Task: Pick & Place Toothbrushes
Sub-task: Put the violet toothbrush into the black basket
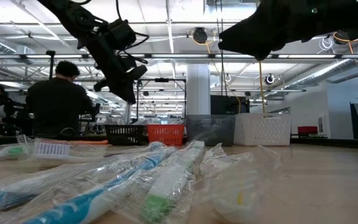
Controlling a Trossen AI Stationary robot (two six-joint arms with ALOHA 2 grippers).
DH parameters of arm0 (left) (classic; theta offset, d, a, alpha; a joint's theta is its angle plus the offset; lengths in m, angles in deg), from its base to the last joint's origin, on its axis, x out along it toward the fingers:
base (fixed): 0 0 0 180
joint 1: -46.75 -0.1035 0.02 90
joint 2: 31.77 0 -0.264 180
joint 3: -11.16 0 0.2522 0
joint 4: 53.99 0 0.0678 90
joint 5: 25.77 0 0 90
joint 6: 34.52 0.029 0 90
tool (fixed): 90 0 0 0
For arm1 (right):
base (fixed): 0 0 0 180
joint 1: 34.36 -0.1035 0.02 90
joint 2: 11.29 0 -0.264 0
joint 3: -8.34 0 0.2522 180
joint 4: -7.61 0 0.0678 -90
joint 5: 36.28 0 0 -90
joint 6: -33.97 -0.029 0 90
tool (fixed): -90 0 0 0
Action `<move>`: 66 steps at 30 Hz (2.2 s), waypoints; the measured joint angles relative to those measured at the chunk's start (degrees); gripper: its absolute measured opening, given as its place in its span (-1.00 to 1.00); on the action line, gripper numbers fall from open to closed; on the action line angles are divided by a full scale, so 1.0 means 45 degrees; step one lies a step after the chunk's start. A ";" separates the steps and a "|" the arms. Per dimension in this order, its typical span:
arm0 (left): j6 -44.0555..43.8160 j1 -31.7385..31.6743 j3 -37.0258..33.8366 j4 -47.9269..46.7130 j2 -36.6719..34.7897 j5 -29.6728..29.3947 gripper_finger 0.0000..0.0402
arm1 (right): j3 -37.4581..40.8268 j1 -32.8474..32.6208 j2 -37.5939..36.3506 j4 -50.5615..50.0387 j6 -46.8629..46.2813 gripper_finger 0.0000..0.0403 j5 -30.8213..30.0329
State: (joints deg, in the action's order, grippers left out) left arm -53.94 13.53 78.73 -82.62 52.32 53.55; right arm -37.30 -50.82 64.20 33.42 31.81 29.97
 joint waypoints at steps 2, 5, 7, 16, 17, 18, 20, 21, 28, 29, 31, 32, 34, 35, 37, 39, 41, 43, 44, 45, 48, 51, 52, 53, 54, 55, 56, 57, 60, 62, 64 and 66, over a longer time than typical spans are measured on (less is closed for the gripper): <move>-0.0006 -0.0070 0.0000 0.0009 0.0133 0.0081 -0.97 | 0.0001 0.0062 0.0147 0.0258 0.0057 -0.12 0.0000; -0.0038 -0.0094 0.0000 -0.0008 0.0369 0.0295 -0.97 | 0.0001 0.0079 0.0287 0.0529 0.0066 -0.12 -0.0004; 0.0048 -0.0094 0.0000 -0.0006 0.0509 0.0404 -0.97 | 0.0001 0.0079 0.0289 0.0540 0.0061 -0.12 -0.0001; 0.0029 -0.0210 0.0000 -0.0084 0.0981 0.0903 -0.97 | 0.0001 0.0079 0.0285 0.0493 0.0061 -0.14 -0.0015; 0.0026 -0.0210 0.0000 -0.0089 0.0990 0.0937 -0.97 | 0.0001 0.0079 0.0285 0.0495 0.0061 -0.14 -0.0015; 0.0028 -0.0207 0.0000 -0.0089 0.0991 0.0930 -0.95 | 0.0001 0.0079 0.0285 0.0495 0.0061 -0.14 -0.0015; 0.0034 -0.0193 0.0000 -0.0053 0.0991 0.0748 -0.87 | 0.0001 0.0079 0.0285 0.0491 0.0061 -0.14 -0.0015; 0.0037 -0.0173 0.0000 -0.0054 0.0991 0.0686 -0.82 | 0.0001 0.0079 0.0285 0.0495 0.0061 -0.14 -0.0015; -0.0060 -0.0171 0.0000 -0.0068 0.0991 0.0642 -0.49 | 0.0001 0.0079 0.0285 0.0491 0.0061 -0.15 -0.0010; -0.0070 -0.0171 0.0000 -0.0065 0.0991 0.0642 -0.44 | 0.0001 0.0079 0.0285 0.0491 0.0061 -0.15 -0.0010; -0.0094 -0.0176 0.0000 -0.0070 0.0991 0.0604 -0.34 | 0.0001 0.0079 0.0285 0.0491 0.0061 -0.14 -0.0010; -0.0144 -0.0176 0.0000 -0.0065 0.0991 0.0604 -0.30 | 0.0001 0.0079 0.0285 0.0488 0.0061 -0.14 -0.0007; -0.0146 -0.0176 0.0000 -0.0070 0.0991 0.0604 -0.21 | 0.0001 0.0079 0.0285 0.0486 0.0061 -0.14 -0.0005; -0.0146 -0.0175 0.0000 -0.0073 0.0991 0.0604 -0.17 | 0.0001 0.0079 0.0285 0.0486 0.0061 -0.14 -0.0005; -0.0141 -0.0174 0.0000 -0.0070 0.0991 0.0579 -0.10 | 0.0001 0.0079 0.0285 0.0486 0.0061 -0.15 -0.0005; -0.0141 -0.0176 0.0000 -0.0075 0.0991 0.0457 -0.06 | 0.0001 0.0079 0.0285 0.0486 0.0056 -0.15 -0.0005; -0.0141 -0.0176 0.0000 -0.0070 0.0991 0.0454 -0.04 | 0.0001 0.0079 0.0285 0.0442 -0.0010 -0.15 0.0000; -0.0051 -0.0176 0.0000 -0.0084 0.0991 0.0628 -0.03 | 0.0001 0.0079 0.0285 0.0357 -0.0031 -0.15 0.0000; 0.0027 -0.0176 0.0000 -0.0089 0.0986 0.0818 -0.03 | 0.0001 0.0079 0.0285 0.0303 -0.0031 -0.15 0.0000; 0.0098 -0.0175 0.0000 -0.0118 0.0951 0.0989 -0.03 | 0.0001 0.0079 0.0285 0.0276 -0.0035 -0.15 0.0000; 0.0224 -0.0151 0.0000 -0.0508 0.0685 0.1731 -0.03 | 0.0001 0.0079 0.0285 0.0181 -0.0036 -0.15 0.0000; 0.0141 0.0026 0.0000 -0.1213 0.0431 0.2913 -0.03 | 0.0001 0.0079 0.0285 0.0057 -0.0036 -0.15 0.0005; 0.0136 0.0170 0.0000 -0.1430 0.0333 0.3305 -0.03 | 0.0001 0.0079 0.0285 0.0063 -0.0036 -0.16 0.0005; 0.0128 0.0359 0.0000 -0.1558 0.0253 0.3652 -0.03 | 0.0001 0.0079 0.0285 0.0071 -0.0038 -0.16 0.0005; 0.0045 0.0580 0.0000 -0.1783 0.0176 0.3914 -0.03 | 0.0001 0.0079 0.0285 0.0061 -0.0038 -0.16 0.0005; -0.0063 0.0836 0.0000 -0.2111 0.0106 0.4046 -0.03 | 0.0001 0.0079 0.0285 0.0035 -0.0036 -0.16 0.0005; -0.0150 0.1140 -0.0005 -0.2411 0.0053 0.4054 -0.03 | 0.0001 0.0079 0.0285 0.0022 -0.0041 -0.16 0.0005; -0.0201 0.1475 -0.0005 -0.2534 0.0037 0.4042 -0.03 | 0.0001 0.0079 0.0285 0.0015 -0.0036 -0.16 0.0005; -0.0501 0.2585 -0.0005 -0.2814 0.0034 0.4050 -0.03 | 0.0001 0.0079 0.0285 0.0010 -0.0041 -0.16 0.0005; -0.0841 0.3421 -0.0005 -0.2806 0.0034 0.4043 -0.03 | -0.0001 0.0079 0.0285 0.0009 -0.0038 -0.16 0.0005; -0.1049 0.4308 -0.0005 -0.2722 0.0034 0.4029 -0.03 | 0.0001 0.0079 0.0285 0.0005 -0.0041 -0.16 0.0005; -0.1345 0.5211 -0.0005 -0.2727 0.0034 0.3899 -0.03 | -0.0004 0.0079 0.0285 0.0005 -0.0041 -0.16 0.0005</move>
State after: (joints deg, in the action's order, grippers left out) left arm -59.99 36.98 78.70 -94.89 52.48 71.09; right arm -37.32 -50.46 65.49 33.45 31.62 29.99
